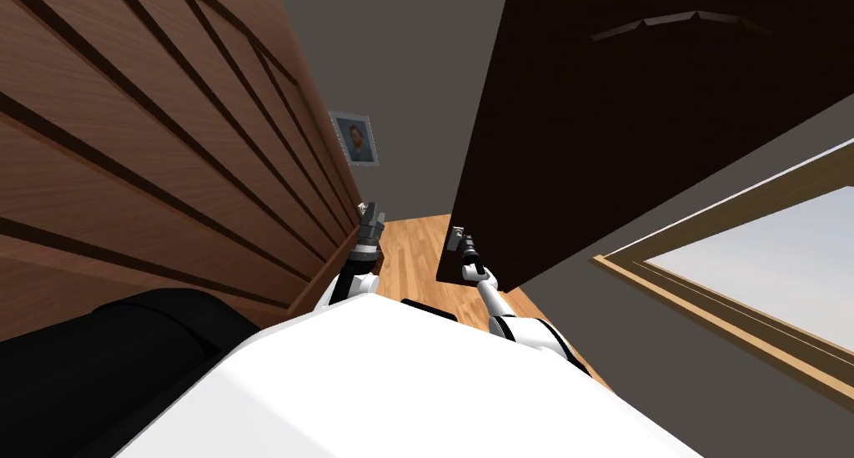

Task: Push the door open

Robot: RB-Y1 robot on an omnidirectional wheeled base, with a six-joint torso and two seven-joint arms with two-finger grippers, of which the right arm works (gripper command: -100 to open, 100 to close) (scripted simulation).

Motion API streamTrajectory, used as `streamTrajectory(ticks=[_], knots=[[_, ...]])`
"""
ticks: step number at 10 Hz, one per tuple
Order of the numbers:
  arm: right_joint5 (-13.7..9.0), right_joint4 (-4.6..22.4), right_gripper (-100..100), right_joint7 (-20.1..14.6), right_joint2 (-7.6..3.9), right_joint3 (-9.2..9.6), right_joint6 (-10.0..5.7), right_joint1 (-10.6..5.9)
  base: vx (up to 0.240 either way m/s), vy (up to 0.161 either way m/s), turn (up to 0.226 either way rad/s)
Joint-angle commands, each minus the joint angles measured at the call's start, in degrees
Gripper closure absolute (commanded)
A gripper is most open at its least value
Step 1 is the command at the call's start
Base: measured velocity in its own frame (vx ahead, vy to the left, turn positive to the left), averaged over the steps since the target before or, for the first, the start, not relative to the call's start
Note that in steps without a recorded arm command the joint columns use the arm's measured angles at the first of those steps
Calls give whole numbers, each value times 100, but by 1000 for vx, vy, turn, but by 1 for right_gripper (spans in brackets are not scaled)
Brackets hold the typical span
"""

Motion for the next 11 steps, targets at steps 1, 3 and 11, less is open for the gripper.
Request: streamTrajectory(ticks=[1,3,11], knots=[[-18,-9,-100,-19,-7,-4,16,3,-130,-6,-41],[-35,-18,-100,-37,18,-8,31,5,-247,69,-39],[-69,9,-100,-45,44,-54,-40,26,-31,32,-2]])
